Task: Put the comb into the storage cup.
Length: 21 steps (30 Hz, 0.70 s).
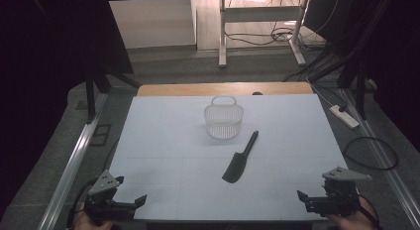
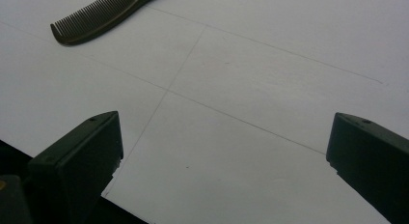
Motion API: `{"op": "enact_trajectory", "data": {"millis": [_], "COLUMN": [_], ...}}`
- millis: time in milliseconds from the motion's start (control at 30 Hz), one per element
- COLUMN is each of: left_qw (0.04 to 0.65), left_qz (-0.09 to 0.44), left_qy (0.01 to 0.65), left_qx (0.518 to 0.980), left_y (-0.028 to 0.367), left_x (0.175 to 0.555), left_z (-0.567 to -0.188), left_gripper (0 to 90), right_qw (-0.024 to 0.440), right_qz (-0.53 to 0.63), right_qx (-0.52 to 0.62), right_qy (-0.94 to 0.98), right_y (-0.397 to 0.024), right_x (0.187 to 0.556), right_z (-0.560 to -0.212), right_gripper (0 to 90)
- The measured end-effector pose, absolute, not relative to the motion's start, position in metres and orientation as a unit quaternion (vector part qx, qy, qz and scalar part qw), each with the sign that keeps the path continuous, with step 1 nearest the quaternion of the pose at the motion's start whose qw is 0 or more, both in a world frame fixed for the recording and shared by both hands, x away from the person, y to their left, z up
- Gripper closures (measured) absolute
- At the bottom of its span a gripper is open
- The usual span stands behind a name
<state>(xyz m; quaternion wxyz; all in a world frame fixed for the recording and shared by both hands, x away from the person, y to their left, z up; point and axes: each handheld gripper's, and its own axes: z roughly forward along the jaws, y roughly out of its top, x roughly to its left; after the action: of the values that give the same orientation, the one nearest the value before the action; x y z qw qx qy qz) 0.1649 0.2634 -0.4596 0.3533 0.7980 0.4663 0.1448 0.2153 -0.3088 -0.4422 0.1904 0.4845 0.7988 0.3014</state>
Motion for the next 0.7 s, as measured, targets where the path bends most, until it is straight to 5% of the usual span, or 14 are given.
{"op": "enact_trajectory", "data": {"millis": [700], "left_qw": [0.355], "left_qz": [0.145], "left_qy": [0.463], "left_qx": [0.799], "left_y": [0.2626], "left_x": [0.1647], "left_z": [-0.4595], "left_gripper": [2.4], "right_qw": [0.159], "right_qz": [0.317], "right_qx": [0.447], "right_qy": [0.821], "right_y": [-0.2998], "right_x": [0.2217], "right_z": [-0.4391], "right_gripper": [0.0]}}
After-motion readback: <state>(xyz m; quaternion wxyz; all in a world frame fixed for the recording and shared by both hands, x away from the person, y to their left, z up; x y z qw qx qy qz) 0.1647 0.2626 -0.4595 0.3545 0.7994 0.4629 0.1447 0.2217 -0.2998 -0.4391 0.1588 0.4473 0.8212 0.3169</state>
